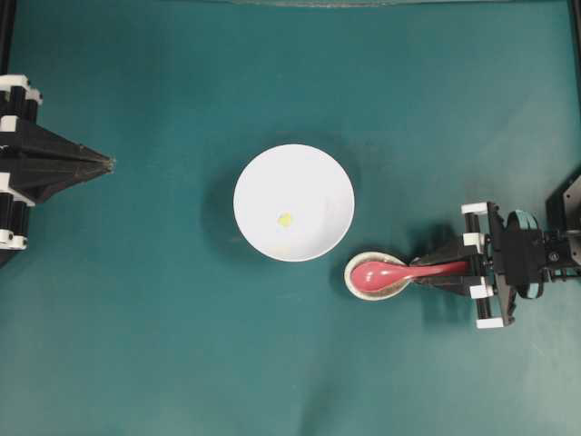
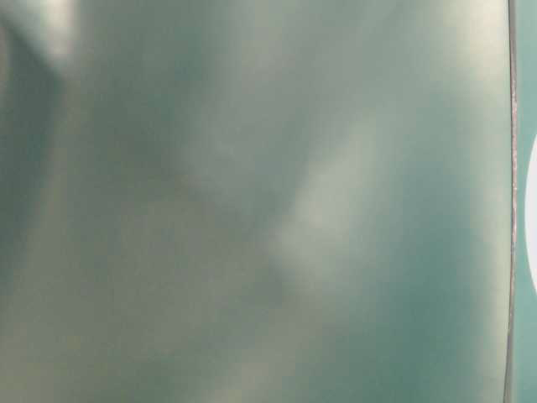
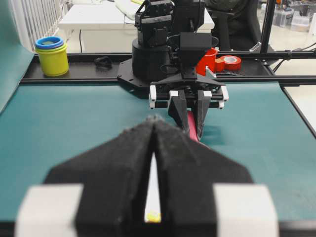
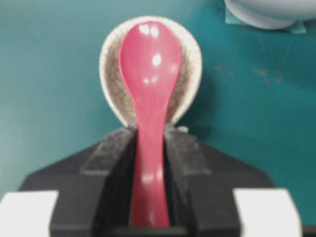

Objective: Scoop the yellow hexagonal prism block from the bowl with a spoon using the right arm.
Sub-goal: 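Close the right gripper on the red spoon handle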

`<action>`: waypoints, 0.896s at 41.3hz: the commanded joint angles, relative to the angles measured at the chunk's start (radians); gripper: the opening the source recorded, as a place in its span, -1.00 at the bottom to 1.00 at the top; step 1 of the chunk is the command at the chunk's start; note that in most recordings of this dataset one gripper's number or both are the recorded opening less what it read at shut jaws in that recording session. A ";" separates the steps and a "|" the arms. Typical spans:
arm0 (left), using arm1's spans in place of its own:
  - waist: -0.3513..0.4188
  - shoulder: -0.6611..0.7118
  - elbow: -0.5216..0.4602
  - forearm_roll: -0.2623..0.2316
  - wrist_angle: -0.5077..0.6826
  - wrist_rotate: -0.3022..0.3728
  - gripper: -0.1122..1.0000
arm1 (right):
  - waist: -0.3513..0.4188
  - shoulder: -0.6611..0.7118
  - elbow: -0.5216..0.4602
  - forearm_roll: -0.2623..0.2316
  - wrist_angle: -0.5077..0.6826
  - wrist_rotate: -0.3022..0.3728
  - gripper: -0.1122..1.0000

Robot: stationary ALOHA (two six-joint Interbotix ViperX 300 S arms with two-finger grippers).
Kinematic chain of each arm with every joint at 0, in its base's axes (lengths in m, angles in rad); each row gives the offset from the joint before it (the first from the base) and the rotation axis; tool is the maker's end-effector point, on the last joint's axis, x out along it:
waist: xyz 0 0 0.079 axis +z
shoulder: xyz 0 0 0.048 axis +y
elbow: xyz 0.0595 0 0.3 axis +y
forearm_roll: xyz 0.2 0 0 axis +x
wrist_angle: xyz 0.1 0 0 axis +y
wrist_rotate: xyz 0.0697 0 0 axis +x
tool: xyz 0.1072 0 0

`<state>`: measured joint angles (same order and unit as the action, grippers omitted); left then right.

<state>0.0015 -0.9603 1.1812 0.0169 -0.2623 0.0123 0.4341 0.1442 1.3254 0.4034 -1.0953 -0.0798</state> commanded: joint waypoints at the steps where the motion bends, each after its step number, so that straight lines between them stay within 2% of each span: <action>1: 0.003 0.009 -0.012 0.002 -0.003 -0.002 -0.81 | 0.005 -0.038 0.002 -0.002 -0.003 -0.003 -0.34; 12: 0.003 0.009 -0.011 0.002 -0.003 -0.002 -0.81 | 0.005 -0.091 0.002 -0.002 0.048 -0.005 -0.36; 25: 0.003 0.009 -0.011 0.002 -0.003 0.000 -0.81 | 0.005 -0.133 -0.006 -0.002 0.173 -0.005 -0.40; 37: 0.003 0.009 -0.012 0.002 -0.003 -0.002 -0.81 | 0.003 -0.135 -0.017 0.003 0.186 -0.003 -0.32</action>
<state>0.0031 -0.9603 1.1812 0.0153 -0.2608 0.0123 0.4357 0.0291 1.3177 0.4034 -0.9050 -0.0828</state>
